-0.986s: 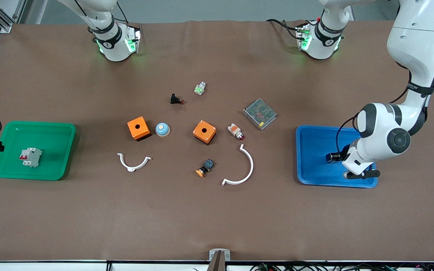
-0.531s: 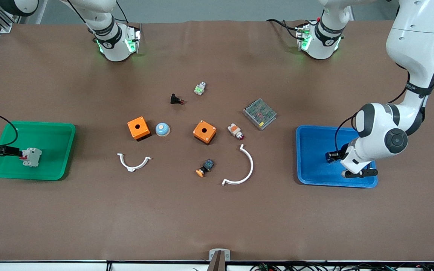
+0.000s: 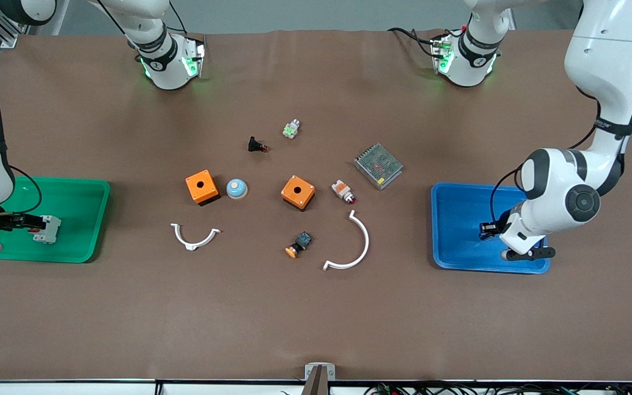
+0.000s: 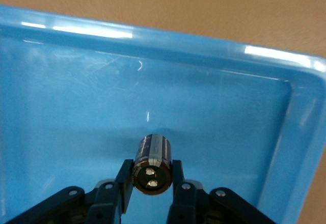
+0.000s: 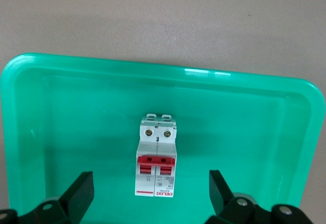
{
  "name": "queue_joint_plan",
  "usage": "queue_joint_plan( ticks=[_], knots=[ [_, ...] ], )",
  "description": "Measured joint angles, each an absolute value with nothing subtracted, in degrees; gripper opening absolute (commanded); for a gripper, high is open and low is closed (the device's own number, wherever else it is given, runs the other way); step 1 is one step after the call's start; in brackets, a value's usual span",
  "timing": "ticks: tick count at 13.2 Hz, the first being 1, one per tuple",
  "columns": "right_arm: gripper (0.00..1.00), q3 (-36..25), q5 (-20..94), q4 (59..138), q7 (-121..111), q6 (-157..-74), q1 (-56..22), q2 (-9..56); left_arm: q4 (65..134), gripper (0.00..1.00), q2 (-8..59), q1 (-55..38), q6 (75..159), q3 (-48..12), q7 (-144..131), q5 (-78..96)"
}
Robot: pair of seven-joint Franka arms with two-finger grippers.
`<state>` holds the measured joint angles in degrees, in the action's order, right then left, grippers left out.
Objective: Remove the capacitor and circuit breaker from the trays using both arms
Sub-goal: 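Grasp the white breaker with the right gripper while the left gripper lifts, then set the capacitor beside the white arc while the right gripper lifts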
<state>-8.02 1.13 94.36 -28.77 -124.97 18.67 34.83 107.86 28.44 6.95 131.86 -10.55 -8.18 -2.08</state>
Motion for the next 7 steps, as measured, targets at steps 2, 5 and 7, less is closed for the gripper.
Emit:
queue_joint_plan(
  ticks=[2, 5, 7],
  knots=[
    [0.93, -8.0, 1.1, 95.0, -28.8, -126.7, 18.7, 35.7, 107.6, 0.01, 25.2, 7.0, 129.4, -11.9, -8.3, -2.1],
    [0.66, -8.0, 1.1, 95.2, -28.8, -128.0, 18.7, 37.1, 106.9, 0.00, 22.2, 6.8, 126.5, -17.2, -15.6, -2.1],
    [0.45, -8.0, 1.1, 95.2, -28.8, -128.0, 18.7, 37.3, 106.2, 0.00, 22.4, 5.4, 126.3, -20.6, -23.2, -2.1]
  ],
)
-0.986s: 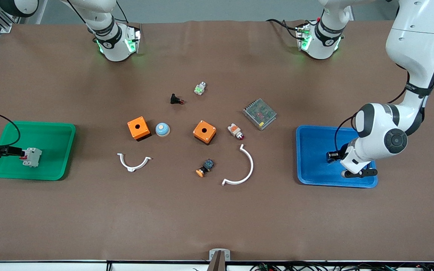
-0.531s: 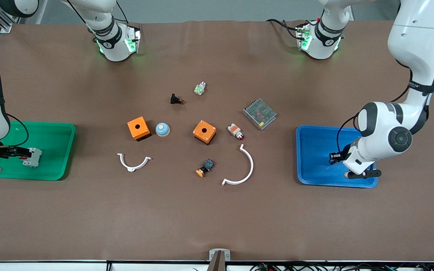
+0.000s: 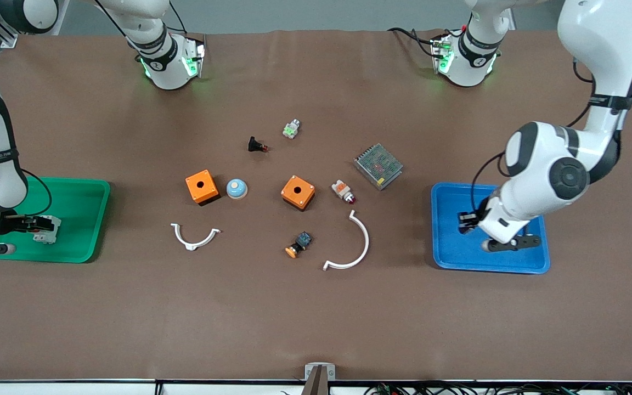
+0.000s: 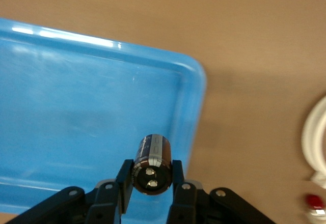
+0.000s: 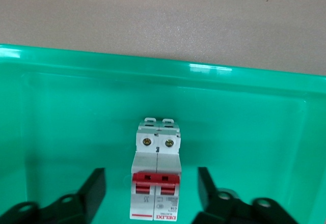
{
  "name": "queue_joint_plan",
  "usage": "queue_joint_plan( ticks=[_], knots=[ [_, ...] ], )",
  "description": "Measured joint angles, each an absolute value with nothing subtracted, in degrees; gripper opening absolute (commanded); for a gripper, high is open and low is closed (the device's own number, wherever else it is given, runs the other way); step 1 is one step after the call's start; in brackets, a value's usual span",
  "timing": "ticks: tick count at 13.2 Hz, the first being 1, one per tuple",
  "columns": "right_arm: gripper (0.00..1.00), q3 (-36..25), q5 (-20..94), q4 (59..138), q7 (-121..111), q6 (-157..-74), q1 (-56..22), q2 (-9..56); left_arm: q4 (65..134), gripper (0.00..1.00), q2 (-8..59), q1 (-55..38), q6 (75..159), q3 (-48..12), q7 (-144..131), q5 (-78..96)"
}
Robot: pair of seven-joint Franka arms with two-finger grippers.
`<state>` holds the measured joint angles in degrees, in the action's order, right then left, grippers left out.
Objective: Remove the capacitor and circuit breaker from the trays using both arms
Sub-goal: 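Set the capacitor beside the white arc while the right gripper lifts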
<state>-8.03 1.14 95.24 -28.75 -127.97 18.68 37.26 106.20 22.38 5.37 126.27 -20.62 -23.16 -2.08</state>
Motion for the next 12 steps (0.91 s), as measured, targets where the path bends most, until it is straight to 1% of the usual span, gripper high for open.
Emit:
queue_joint_plan(
  ticks=[1, 2, 3, 7, 9, 12],
  knots=[
    [0.37, -8.0, 1.1, 95.2, -28.8, -127.9, 18.7, 37.3, 105.5, 0.00, 22.6, 3.5, 126.3, -21.2, -26.7, -2.1],
    [0.31, -8.0, 1.1, 95.2, -28.8, -127.8, 18.7, 37.3, 104.6, 0.00, 23.0, 1.4, 126.3, -21.3, -30.0, -2.1],
    [0.28, -8.0, 1.2, 95.2, -28.7, -127.5, 18.7, 37.3, 103.4, 0.00, 23.6, -0.8, 126.3, -21.3, -33.6, -2.1],
    [0.25, -8.0, 1.2, 95.0, -28.7, -126.5, 18.6, 37.2, 97.5, 0.00, 27.4, -8.8, 126.3, -21.4, -44.7, -2.1],
    [0.25, -7.7, 1.2, 94.6, -28.7, -124.1, 18.3, 36.7, 94.4, 0.00, 30.3, -12.2, 126.3, -21.2, -46.4, -2.1],
    [0.24, -7.4, 1.2, 93.1, -28.2, -118.8, 16.8, 32.9, 88.5, 0.00, 36.6, -19.9, 126.3, -18.9, -51.5, -2.1]
  ],
)
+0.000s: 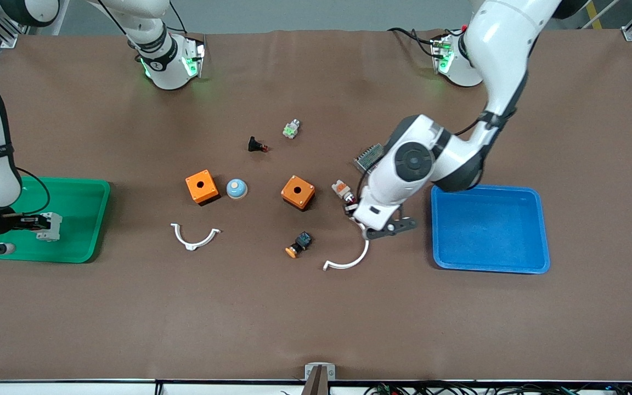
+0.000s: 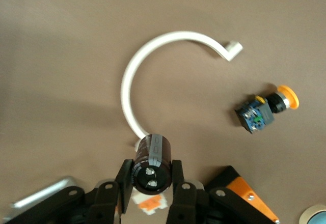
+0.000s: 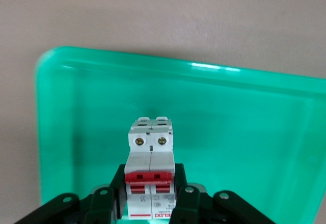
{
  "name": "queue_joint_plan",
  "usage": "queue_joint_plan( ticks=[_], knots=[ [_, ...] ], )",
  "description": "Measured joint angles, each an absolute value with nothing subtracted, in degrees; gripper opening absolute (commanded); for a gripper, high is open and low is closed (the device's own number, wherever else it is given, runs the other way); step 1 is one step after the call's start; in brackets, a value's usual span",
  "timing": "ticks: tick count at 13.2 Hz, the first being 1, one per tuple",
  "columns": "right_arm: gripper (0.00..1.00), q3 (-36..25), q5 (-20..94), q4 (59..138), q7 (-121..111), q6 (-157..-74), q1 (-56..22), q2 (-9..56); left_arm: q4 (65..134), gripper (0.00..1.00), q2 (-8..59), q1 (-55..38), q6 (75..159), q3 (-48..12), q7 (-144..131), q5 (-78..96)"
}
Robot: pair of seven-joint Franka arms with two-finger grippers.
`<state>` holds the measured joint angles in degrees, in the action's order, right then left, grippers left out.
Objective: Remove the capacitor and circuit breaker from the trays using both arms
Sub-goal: 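Set the capacitor beside the white arc while the right gripper lifts, then carry the breaker with the right gripper while the left gripper withdraws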
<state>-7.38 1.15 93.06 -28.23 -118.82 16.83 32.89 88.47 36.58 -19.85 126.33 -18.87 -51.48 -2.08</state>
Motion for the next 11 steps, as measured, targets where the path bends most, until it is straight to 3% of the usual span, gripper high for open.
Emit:
queue_joint_plan(
  ticks=[6, 7, 10, 11],
  knots=[
    [0.24, -7.0, 1.2, 92.5, -12.8, -100.9, 5.6, 20.0, 84.2, 0.07, 44.1, -28.0, 128.9, -13.7, -54.0, -2.1],
    [0.24, -6.8, 1.2, 92.6, -9.3, -98.9, 2.9, 19.3, 84.1, 0.23, 44.9, -28.1, 130.0, -13.7, -54.0, -2.1],
    [0.24, -6.5, 2.5, 93.1, 1.4, -96.4, -6.3, 18.8, 84.0, 0.99, 46.5, -28.2, 131.5, -13.6, -54.0, -2.1],
    [0.24, -6.4, 3.4, 93.2, 4.5, -96.2, -9.0, 18.8, 83.9, 1.00, 46.5, -28.2, 131.6, -13.5, -54.0, -2.1]
  ],
)
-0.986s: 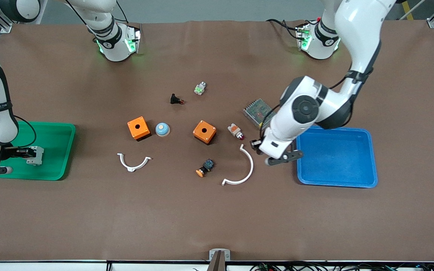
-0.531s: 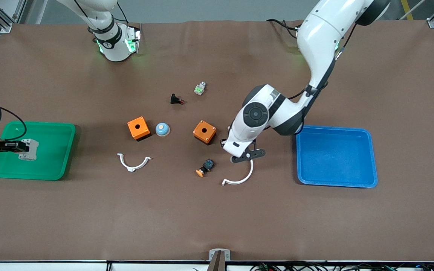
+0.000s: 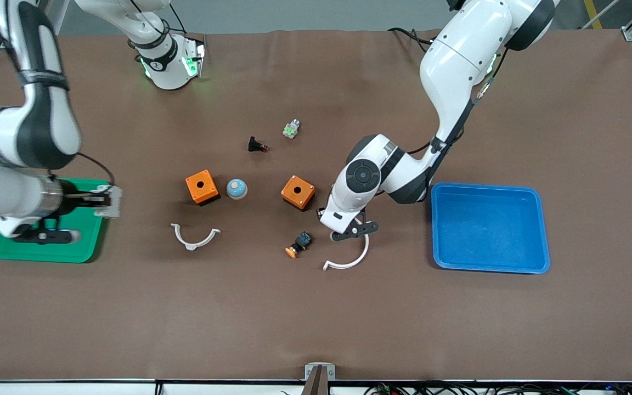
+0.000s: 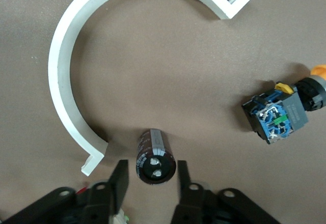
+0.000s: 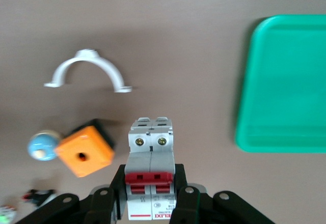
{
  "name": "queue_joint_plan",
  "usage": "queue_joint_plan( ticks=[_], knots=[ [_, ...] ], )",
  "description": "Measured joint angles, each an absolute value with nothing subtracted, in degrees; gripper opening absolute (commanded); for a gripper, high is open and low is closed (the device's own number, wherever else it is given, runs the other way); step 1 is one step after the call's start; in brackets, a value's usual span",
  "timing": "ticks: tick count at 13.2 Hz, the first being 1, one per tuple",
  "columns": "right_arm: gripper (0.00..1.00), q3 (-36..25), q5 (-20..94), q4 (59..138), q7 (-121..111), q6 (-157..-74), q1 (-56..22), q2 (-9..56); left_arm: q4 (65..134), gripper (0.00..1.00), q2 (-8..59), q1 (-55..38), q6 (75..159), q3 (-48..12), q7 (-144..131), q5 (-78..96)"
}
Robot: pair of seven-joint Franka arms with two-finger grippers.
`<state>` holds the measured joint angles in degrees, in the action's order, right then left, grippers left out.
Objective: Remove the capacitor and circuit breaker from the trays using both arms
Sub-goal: 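Carry the breaker with the right gripper while the left gripper withdraws, then lower the breaker beside the orange box and open the right gripper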
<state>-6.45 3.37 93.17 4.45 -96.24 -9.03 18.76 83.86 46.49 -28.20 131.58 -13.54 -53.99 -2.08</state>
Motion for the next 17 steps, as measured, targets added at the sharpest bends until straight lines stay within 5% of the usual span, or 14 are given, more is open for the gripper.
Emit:
queue_joint_plan(
  ticks=[5, 10, 17],
  knots=[
    [0.24, -6.4, 4.5, 94.5, 16.9, -98.3, -20.6, 18.7, 81.4, 1.00, 43.7, -26.6, 129.7, -12.8, -53.9, -8.1],
    [0.24, -6.4, 5.8, 101.5, 28.8, -112.7, -31.6, 20.3, 80.8, 1.00, 31.2, -15.0, 115.3, -12.5, -37.3, -11.6],
    [0.24, -6.4, 10.5, 103.9, 30.8, -125.2, -35.8, 29.7, 81.1, 1.00, 18.6, -1.2, 103.9, -12.4, -17.6, -11.7]
  ],
)
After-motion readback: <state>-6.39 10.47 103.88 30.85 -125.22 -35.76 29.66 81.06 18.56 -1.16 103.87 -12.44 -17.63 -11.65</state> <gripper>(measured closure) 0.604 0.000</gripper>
